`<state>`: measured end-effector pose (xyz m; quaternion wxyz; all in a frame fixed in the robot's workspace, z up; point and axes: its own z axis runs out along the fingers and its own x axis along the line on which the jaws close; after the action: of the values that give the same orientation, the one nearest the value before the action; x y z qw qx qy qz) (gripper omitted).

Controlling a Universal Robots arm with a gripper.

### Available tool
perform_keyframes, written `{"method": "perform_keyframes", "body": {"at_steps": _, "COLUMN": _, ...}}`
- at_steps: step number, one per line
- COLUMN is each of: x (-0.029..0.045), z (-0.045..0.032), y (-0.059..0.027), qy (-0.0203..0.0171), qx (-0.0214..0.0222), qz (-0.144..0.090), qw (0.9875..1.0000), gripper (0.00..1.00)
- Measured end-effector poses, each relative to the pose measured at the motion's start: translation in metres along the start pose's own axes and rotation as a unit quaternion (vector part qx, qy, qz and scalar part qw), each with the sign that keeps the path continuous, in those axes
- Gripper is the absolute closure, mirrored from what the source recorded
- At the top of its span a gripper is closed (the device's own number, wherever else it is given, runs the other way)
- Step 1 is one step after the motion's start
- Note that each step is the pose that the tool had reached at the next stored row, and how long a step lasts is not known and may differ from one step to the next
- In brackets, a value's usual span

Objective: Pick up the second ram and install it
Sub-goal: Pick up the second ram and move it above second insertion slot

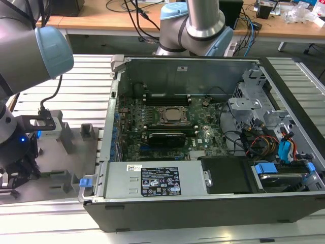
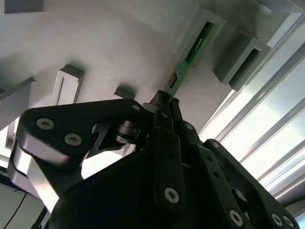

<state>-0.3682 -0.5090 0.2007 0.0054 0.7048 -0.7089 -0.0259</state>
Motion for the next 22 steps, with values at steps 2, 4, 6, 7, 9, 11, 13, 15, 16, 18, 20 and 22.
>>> {"method": "perform_keyframes", "body": {"at_steps": 2, "x": 0.0000, "z": 0.0000, "y": 0.0000, "qy": 0.0000, "qx": 0.0000, "qz": 0.000, "qw": 1.0000, "gripper": 0.86}}
{"method": "perform_keyframes", "body": {"at_steps": 4, "x": 0.0000, "z": 0.0000, "y": 0.0000, "qy": 0.0000, "qx": 0.0000, "qz": 0.000, "qw": 1.0000, "gripper": 0.86}}
{"method": "perform_keyframes", "body": {"at_steps": 6, "x": 0.0000, "z": 0.0000, "y": 0.0000, "qy": -0.0001, "qx": 0.0000, "qz": 0.000, "qw": 1.0000, "gripper": 0.86}}
{"method": "perform_keyframes", "body": {"at_steps": 7, "x": 0.0000, "z": 0.0000, "y": 0.0000, "qy": -0.0001, "qx": 0.0000, "qz": 0.000, "qw": 1.0000, "gripper": 0.86}}
{"method": "perform_keyframes", "body": {"at_steps": 9, "x": 0.0000, "z": 0.0000, "y": 0.0000, "qy": -0.0001, "qx": 0.0000, "qz": 0.000, "qw": 1.0000, "gripper": 0.86}}
{"method": "perform_keyframes", "body": {"at_steps": 11, "x": 0.0000, "z": -0.0007, "y": 0.0001, "qy": -0.0001, "qx": 0.0000, "qz": 0.000, "qw": 1.0000, "gripper": 0.86}}
{"method": "perform_keyframes", "body": {"at_steps": 13, "x": -0.0001, "z": -0.0047, "y": 0.0002, "qy": -0.0001, "qx": 0.0000, "qz": 0.000, "qw": 1.0000, "gripper": 0.86}}
{"method": "perform_keyframes", "body": {"at_steps": 15, "x": -0.0003, "z": -0.0083, "y": 0.0004, "qy": -0.0001, "qx": 0.0000, "qz": 0.000, "qw": 1.0000, "gripper": 0.86}}
{"method": "perform_keyframes", "body": {"at_steps": 16, "x": -0.0004, "z": -0.0106, "y": 0.0004, "qy": -0.0001, "qx": 0.0000, "qz": 0.000, "qw": 1.0000, "gripper": 0.86}}
{"method": "perform_keyframes", "body": {"at_steps": 18, "x": -0.0005, "z": -0.0159, "y": 0.0007, "qy": -0.0001, "qx": 0.0000, "qz": 0.000, "qw": 1.0000, "gripper": 0.86}}
{"method": "perform_keyframes", "body": {"at_steps": 20, "x": -0.0007, "z": -0.0204, "y": 0.0009, "qy": -0.0001, "qx": 0.0000, "qz": 0.000, "qw": 1.0000, "gripper": 0.86}}
{"method": "perform_keyframes", "body": {"at_steps": 22, "x": -0.0009, "z": -0.0237, "y": 0.0011, "qy": -0.0001, "qx": 0.0000, "qz": 0.000, "qw": 1.0000, "gripper": 0.86}}
